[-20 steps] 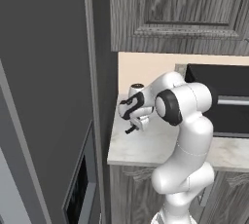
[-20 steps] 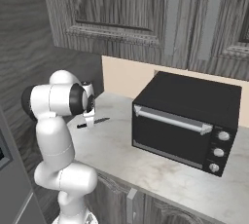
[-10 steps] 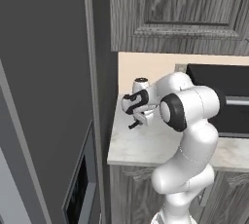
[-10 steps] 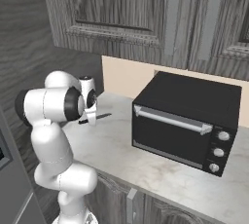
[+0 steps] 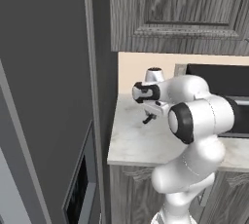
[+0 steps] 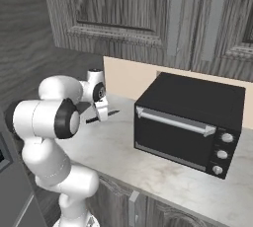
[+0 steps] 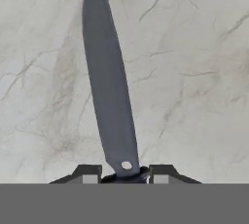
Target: Retrieve the butter from the fridge and place it on a plate on the dining table. Then retrieve the butter knife by the fridge and place it near the plate.
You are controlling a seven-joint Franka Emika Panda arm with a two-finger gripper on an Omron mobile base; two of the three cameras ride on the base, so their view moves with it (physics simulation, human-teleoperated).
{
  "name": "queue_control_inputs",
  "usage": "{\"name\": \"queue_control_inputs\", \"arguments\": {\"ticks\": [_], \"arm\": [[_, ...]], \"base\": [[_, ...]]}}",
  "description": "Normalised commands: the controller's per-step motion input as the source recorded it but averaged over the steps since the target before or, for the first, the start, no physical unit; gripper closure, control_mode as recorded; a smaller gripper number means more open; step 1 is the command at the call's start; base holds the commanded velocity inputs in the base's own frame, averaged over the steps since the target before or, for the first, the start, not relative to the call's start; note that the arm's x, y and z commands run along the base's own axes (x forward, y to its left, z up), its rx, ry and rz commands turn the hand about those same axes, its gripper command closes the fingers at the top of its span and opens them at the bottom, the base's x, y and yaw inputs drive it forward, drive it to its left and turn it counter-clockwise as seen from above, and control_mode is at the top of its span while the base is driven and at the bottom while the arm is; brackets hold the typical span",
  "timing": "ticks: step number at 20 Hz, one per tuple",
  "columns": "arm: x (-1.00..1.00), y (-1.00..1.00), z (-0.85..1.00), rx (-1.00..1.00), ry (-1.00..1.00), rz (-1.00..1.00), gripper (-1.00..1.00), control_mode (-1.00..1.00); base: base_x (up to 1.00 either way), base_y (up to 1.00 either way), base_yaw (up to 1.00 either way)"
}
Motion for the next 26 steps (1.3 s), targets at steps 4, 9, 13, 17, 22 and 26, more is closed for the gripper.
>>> {"name": "queue_control_inputs", "arguments": {"ticks": [4, 9, 13, 17, 22, 26], "arm": [[-0.85, -0.26, 0.00, 0.00, -0.07, 0.36, 1.00, -1.00], [-0.77, -0.09, 0.00, 0.00, -0.09, 0.42, 1.00, -1.00], [-0.73, -0.07, 0.00, 0.00, -0.06, 0.44, 1.00, -1.00], [-0.54, 0.00, 0.08, 0.00, -0.01, 0.38, 1.00, -1.00], [-0.45, -0.01, 0.27, -0.01, 0.00, 0.22, 1.00, -1.00], [-0.36, 0.00, 0.38, -0.05, 0.06, 0.02, 1.00, -1.00]], "base": [[0.00, 0.00, 0.00], [0.00, 0.00, 0.00], [0.00, 0.00, 0.00], [0.00, 0.00, 0.00], [0.00, 0.00, 0.00], [0.00, 0.00, 0.00]]}}
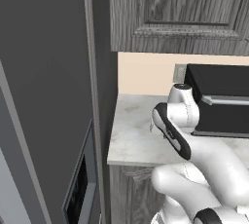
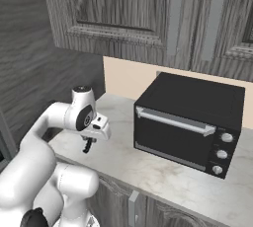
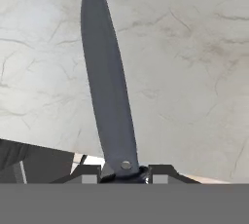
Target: Retrieve the butter from the fridge and place it on a plate on the dining table. Then retrieve the butter knife by the fridge and place it near the plate.
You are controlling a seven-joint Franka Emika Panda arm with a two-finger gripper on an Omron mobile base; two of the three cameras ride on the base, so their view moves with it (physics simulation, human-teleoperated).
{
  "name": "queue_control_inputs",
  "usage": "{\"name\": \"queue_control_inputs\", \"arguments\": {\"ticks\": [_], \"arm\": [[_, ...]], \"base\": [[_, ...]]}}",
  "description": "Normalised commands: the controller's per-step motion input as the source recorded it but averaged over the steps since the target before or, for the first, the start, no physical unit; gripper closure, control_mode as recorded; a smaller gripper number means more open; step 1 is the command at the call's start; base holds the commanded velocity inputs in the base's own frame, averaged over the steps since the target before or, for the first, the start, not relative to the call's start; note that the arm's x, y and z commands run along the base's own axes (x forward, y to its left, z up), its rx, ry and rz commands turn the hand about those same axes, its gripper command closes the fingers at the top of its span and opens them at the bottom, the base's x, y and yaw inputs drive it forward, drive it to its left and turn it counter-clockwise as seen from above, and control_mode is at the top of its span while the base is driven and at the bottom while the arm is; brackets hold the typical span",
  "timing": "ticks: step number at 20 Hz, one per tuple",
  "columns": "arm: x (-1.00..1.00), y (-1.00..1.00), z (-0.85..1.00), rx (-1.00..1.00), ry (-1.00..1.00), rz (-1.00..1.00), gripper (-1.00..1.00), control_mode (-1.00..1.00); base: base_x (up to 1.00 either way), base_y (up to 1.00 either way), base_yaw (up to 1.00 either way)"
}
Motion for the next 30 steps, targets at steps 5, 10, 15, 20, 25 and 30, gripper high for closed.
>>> {"name": "queue_control_inputs", "arguments": {"ticks": [5, 10, 15, 20, 25, 30], "arm": [[-0.34, 0.00, 0.39, -0.07, 0.02, 0.00, 1.00, -1.00], [-0.54, 0.00, 0.32, -0.01, -0.03, 0.00, 1.00, -1.00], [-0.17, 0.00, 0.50, 0.00, -0.05, 0.00, 1.00, -1.00], [-0.07, 0.00, 0.33, 0.00, 0.00, 0.00, 1.00, -1.00], [-0.03, 0.00, 0.00, 0.00, 0.00, 0.00, 1.00, -1.00], [0.00, 0.00, 0.00, 0.00, 0.00, 0.00, 1.00, -1.00]], "base": [[0.00, 0.00, 0.00], [0.00, 0.00, 0.00], [0.00, 0.00, 0.00], [0.00, 0.00, 0.00], [0.00, 0.00, 0.00], [0.00, 0.00, 0.00]]}}
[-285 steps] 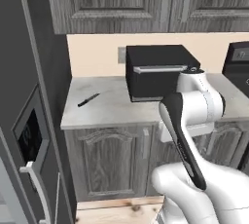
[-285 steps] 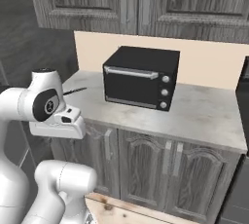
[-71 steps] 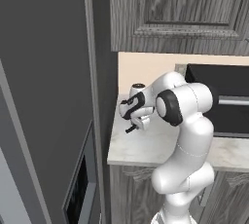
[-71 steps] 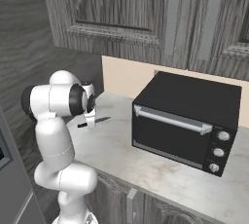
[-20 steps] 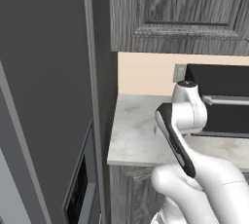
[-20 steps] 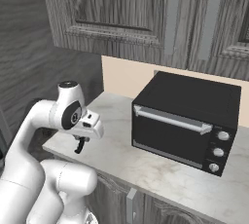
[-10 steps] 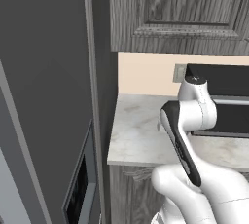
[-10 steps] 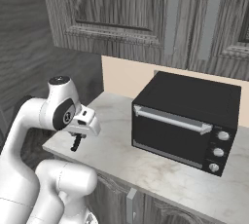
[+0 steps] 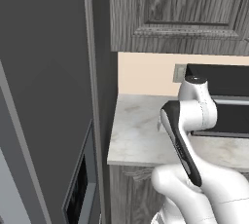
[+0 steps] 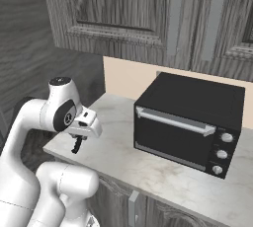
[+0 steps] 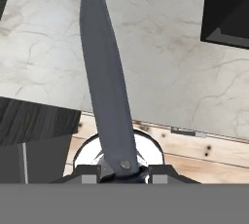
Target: Retrieve the butter from the fridge and place it on a plate on the dining table. Then retrieve the butter knife by the fridge and place it near the plate.
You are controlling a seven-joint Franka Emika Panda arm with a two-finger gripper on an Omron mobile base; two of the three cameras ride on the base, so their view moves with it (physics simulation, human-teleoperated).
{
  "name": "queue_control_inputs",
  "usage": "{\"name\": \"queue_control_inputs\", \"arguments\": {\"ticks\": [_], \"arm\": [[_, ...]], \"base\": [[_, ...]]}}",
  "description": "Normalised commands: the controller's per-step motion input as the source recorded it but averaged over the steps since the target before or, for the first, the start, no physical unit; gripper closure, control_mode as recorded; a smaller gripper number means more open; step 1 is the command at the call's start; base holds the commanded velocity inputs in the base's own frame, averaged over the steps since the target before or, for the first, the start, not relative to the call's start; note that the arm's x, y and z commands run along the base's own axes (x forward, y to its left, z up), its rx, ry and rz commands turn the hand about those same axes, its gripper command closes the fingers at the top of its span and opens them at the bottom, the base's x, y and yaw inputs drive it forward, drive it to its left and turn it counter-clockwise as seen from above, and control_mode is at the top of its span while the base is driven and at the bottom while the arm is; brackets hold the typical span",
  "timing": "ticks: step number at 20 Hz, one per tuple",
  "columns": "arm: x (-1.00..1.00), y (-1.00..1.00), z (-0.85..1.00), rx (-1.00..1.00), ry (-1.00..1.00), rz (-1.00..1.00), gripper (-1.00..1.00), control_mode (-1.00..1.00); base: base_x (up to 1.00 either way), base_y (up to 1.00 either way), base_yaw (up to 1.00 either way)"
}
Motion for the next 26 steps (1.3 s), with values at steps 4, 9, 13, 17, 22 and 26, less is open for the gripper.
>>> {"name": "queue_control_inputs", "arguments": {"ticks": [4, 9, 13, 17, 22, 26], "arm": [[-0.08, 0.00, 0.00, 0.00, 0.00, 0.00, 1.00, 1.00], [0.00, 0.00, 0.00, 0.00, 0.00, 0.00, 1.00, 1.00], [0.00, 0.00, 0.00, 0.00, 0.00, 0.00, 1.00, 1.00], [0.00, 0.00, 0.00, 0.00, 0.00, 0.00, 1.00, 1.00], [0.00, 0.00, 0.00, 0.00, 0.00, 0.00, 1.00, 1.00], [0.00, 0.00, 0.00, 0.00, 0.00, 0.00, 1.00, 1.00]], "base": [[-0.28, 0.00, -0.02], [-0.73, -0.03, -0.07], [-0.79, -0.42, -0.15], [-0.57, -1.00, -0.31], [-0.24, -1.00, -0.40], [0.00, -1.00, -0.62]]}}
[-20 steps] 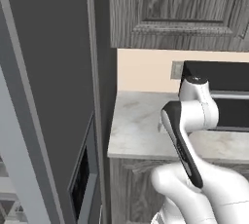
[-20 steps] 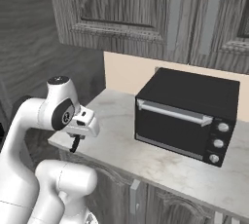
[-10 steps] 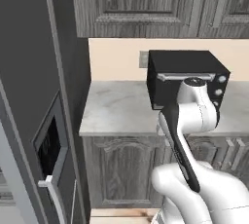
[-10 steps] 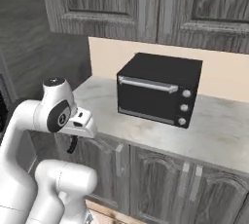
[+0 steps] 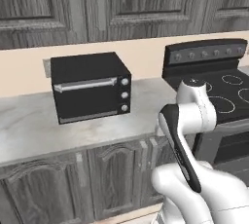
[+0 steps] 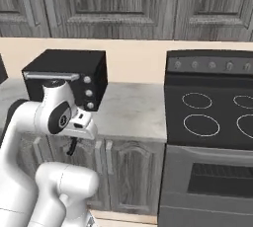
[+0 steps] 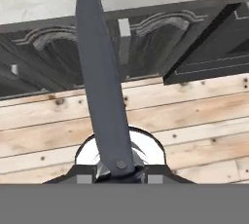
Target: Retrieve the butter from the fridge and place it on a plate on the dining table. Then retrieve the butter knife by the fridge and place it near the plate.
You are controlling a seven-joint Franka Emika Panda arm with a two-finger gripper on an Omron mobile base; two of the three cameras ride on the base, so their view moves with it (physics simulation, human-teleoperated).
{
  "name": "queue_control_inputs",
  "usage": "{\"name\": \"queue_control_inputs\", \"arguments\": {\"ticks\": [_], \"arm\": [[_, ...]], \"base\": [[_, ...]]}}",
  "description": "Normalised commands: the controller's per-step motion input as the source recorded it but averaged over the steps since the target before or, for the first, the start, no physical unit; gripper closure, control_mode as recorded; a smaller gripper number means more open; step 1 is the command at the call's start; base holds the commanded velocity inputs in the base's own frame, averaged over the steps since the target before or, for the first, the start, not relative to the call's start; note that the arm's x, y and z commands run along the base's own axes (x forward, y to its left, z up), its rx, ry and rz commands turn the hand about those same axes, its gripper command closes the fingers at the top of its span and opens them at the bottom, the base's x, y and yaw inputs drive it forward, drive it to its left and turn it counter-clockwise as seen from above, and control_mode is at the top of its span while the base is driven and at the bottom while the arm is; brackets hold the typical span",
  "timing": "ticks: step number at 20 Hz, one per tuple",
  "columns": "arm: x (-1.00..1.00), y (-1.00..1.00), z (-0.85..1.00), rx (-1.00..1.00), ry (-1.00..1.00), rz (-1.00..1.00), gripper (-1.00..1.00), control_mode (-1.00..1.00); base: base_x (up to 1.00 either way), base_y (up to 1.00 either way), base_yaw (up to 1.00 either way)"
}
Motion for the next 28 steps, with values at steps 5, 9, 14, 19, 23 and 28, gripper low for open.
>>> {"name": "queue_control_inputs", "arguments": {"ticks": [5, 9, 14, 19, 23, 28], "arm": [[0.00, 0.00, 0.00, 0.00, 0.00, 0.00, 1.00, 1.00], [0.00, 0.00, 0.00, 0.00, 0.00, 0.00, 1.00, 1.00], [0.00, 0.00, 0.00, 0.00, 0.00, 0.00, 1.00, 1.00], [0.00, 0.00, 0.00, 0.00, 0.00, 0.00, 1.00, 1.00], [0.00, 0.00, 0.00, 0.00, 0.00, 0.00, 1.00, 1.00], [0.00, 0.00, 0.00, 0.00, 0.00, 0.00, 1.00, 1.00]], "base": [[0.01, -0.97, -0.74], [0.01, -0.94, -0.76], [0.02, -0.97, -0.75], [0.06, -1.00, -0.72], [0.18, -1.00, -0.68], [0.39, -0.80, -0.67]]}}
